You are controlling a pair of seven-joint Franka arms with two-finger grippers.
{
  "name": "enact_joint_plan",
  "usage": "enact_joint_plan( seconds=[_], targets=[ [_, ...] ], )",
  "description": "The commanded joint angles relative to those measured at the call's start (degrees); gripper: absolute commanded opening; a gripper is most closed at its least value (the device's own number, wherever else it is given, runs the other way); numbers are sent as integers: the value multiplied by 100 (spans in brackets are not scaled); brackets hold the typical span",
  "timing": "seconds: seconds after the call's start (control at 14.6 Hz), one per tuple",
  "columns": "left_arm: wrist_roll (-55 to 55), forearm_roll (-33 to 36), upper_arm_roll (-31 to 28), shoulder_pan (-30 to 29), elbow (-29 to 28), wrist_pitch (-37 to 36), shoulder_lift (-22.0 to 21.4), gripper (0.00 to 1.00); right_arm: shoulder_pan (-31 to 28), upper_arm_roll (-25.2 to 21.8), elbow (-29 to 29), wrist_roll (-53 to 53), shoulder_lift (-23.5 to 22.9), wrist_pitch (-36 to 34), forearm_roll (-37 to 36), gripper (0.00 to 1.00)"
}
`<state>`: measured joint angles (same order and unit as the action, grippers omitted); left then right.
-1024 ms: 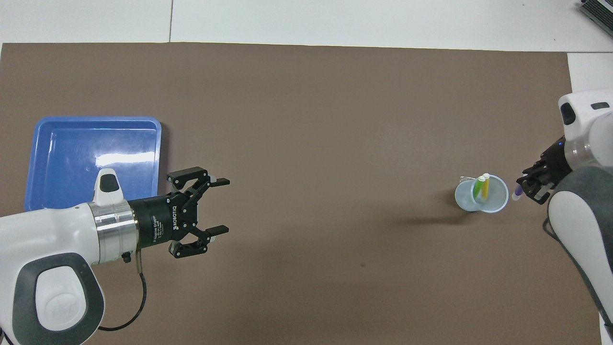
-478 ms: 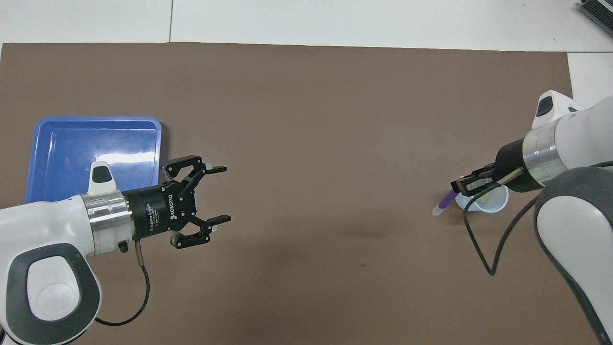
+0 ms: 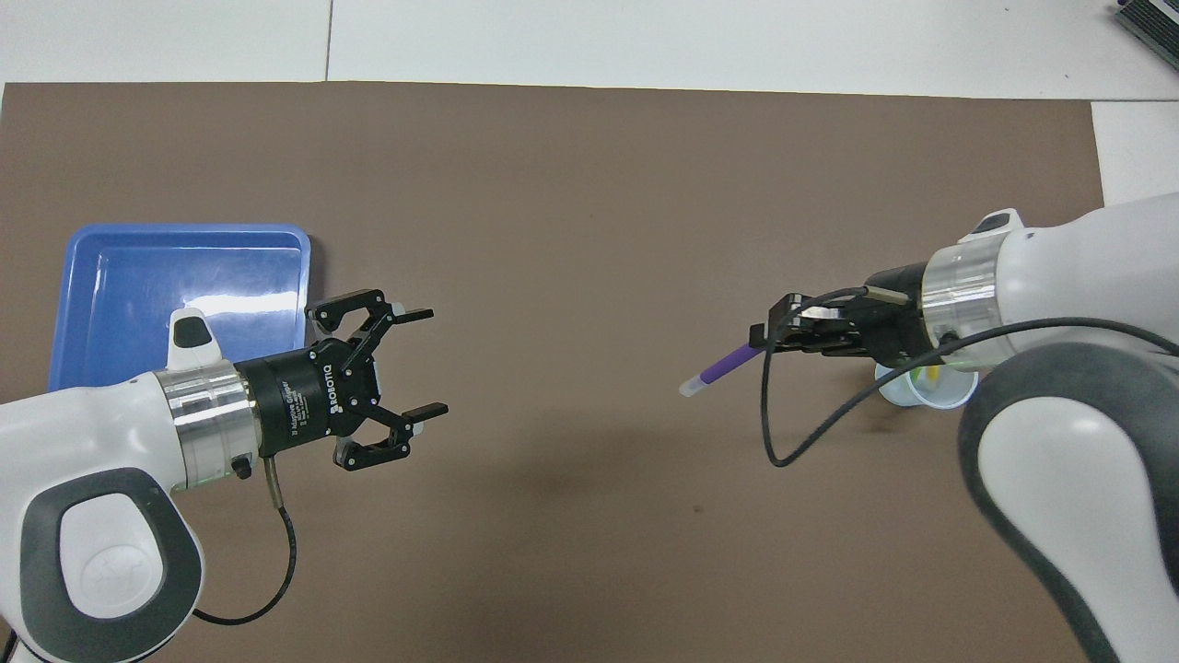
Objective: Right arm passes pens to left for tray arrangement
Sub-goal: 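Lift the purple pen and carry it toward the open left gripper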
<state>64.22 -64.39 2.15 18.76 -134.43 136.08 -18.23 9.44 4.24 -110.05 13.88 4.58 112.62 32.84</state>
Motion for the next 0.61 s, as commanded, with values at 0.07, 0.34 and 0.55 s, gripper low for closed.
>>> enact_joint_plan(
  seconds=[0.07, 0.34, 0.55],
  targets=[
    [493, -373, 162, 242, 75, 715, 74, 97, 794, -2, -710, 1395, 359, 1382, 223, 0],
    [969, -373, 330, 822, 75, 1632, 250, 97, 1393, -2, -817, 2389, 359, 2306, 258, 0],
    [1171, -382, 339, 867, 66, 1571, 241, 96, 1683, -2, -869, 2673, 359, 2607, 258, 0]
  ],
)
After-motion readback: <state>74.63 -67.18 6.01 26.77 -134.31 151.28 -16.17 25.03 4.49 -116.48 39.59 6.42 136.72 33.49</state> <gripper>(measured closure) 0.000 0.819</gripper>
